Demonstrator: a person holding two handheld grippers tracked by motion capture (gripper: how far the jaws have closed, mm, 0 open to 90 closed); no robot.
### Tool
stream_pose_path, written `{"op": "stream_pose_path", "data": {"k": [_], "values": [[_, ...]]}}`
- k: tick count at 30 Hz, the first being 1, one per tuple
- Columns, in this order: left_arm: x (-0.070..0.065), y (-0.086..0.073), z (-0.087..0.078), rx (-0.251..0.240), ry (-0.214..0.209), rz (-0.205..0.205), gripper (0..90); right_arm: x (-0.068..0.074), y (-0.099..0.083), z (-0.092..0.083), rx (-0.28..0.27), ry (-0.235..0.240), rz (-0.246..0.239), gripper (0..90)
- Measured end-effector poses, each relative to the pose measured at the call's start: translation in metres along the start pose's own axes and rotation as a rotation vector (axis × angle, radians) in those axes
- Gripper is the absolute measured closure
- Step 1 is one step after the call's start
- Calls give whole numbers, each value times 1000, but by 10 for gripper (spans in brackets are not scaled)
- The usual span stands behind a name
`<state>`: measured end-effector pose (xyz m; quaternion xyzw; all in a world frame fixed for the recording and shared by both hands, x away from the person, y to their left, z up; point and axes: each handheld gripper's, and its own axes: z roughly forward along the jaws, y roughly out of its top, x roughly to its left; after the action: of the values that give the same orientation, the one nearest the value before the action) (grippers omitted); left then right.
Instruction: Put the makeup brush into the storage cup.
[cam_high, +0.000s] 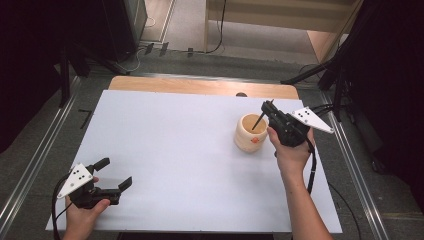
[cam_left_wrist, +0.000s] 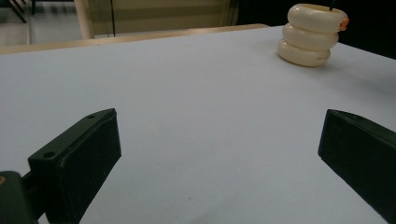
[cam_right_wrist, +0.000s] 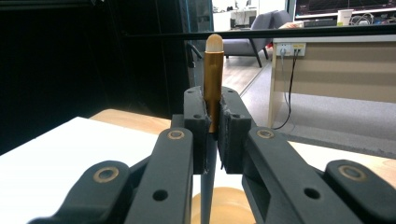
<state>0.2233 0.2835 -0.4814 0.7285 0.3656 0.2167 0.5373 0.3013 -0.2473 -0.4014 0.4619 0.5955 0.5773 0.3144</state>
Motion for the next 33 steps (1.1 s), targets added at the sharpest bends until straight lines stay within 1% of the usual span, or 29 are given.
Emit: {"op": "stream_pose_path", "data": {"k": [2,8,14,23,24,26,27,29,31,33], "values": [[-1,0,0,0,-1,3,0,-2,-4,2,4,-11,4,848],[-1,0,0,-1,-1,3,0,-5,-9,6,24,-23,2,848],[-1,0,0,-2,-2,3,0,-4,-11,10,35,-16,-9,848],[-1,0,0,-1,-4,6,0,-2,-17,15,58,-21,-16,848],[-1,0,0,-1,-3,6,0,-2,-19,16,50,-22,-19,848],[-1,0,0,-1,-4,7,0,-3,-23,17,58,-24,-12,848],[-1,0,0,-1,-4,7,0,-5,-27,18,67,-32,-6,848],[-1,0,0,0,-4,7,0,-6,-29,19,70,-34,-5,848],[-2,0,0,-1,-4,6,0,-7,-32,20,86,-38,-3,848],[-2,0,0,0,-4,7,0,-8,-35,20,85,-39,-2,848]]}}
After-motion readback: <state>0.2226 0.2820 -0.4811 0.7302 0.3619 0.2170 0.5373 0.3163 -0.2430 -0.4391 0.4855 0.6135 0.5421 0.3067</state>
